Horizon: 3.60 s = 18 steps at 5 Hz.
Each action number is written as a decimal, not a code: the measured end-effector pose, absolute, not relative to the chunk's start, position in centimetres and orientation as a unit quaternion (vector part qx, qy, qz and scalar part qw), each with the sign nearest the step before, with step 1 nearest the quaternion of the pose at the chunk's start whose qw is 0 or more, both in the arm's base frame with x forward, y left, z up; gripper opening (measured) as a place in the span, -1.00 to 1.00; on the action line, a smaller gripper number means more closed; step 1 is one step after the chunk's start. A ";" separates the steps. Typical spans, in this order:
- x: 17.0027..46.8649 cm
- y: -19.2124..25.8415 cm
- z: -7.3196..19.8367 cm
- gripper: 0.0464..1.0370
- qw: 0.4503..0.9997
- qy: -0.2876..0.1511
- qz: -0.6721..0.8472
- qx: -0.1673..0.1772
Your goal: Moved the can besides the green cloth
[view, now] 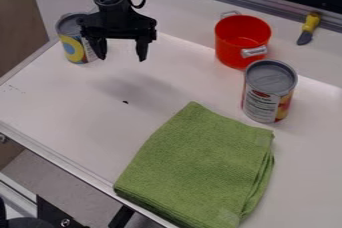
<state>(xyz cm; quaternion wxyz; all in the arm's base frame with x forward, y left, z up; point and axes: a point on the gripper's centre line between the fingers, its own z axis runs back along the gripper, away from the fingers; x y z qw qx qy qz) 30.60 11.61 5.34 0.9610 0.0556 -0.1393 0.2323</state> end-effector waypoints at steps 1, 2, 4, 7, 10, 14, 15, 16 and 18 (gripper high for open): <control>30.3 11.5 4.4 0.92 0.963 -0.125 0.233 0.052; 32.0 12.9 5.3 0.92 0.963 -0.148 0.220 0.042; 34.9 16.8 7.0 0.92 0.957 -0.182 0.219 0.048; 39.1 22.9 6.1 0.92 0.948 -0.208 0.222 0.099; 37.8 24.9 5.4 0.92 0.954 -0.163 0.238 0.087; 34.7 23.2 2.7 0.92 0.953 -0.129 0.266 0.062; 34.0 21.8 2.4 0.92 0.947 -0.123 0.293 0.039; 32.8 20.1 2.7 0.92 0.948 -0.119 0.295 0.017; 31.2 17.7 2.6 0.92 0.957 -0.111 0.267 -0.004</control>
